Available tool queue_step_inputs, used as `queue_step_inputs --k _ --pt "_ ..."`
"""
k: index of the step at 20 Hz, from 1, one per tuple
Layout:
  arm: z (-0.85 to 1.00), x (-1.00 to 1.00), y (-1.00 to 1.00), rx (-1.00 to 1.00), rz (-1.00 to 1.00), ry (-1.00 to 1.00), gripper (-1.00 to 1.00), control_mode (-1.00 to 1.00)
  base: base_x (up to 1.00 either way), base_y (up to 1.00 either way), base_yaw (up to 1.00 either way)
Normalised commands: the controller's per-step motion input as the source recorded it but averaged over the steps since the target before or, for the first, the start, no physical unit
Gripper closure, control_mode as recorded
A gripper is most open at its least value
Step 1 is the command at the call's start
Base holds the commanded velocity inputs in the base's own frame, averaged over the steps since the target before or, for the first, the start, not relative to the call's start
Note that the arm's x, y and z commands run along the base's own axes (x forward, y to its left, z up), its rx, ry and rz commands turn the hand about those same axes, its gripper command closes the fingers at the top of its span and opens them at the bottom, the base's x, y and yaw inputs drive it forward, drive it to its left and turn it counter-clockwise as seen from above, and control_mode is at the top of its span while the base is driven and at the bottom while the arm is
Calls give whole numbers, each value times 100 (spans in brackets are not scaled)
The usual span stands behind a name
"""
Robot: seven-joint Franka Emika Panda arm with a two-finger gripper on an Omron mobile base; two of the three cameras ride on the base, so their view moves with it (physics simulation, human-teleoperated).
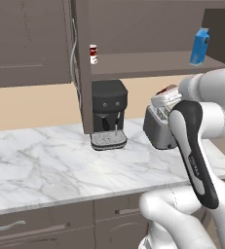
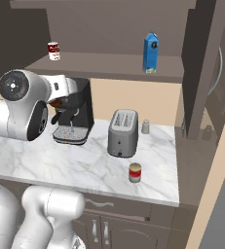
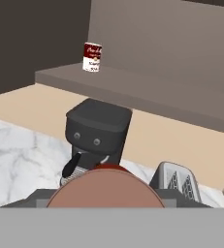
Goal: Pick the cans from the counter and place them in their designated side in the cabinet.
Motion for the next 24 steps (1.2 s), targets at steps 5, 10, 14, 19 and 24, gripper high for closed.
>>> queue_step_inputs --k 5,10,14,19,24 --pt "25 2 0 2 1 0 100 -100 0 0 0" --pt "21 0 0 2 2 0 100 -100 0 0 0" --pt "15 2 0 2 2 0 100 -100 0 0 0" --pt "10 4 0 1 2 -2 100 -100 0 0 0" --pt "11 2 0 1 2 -5 100 -100 0 0 0"
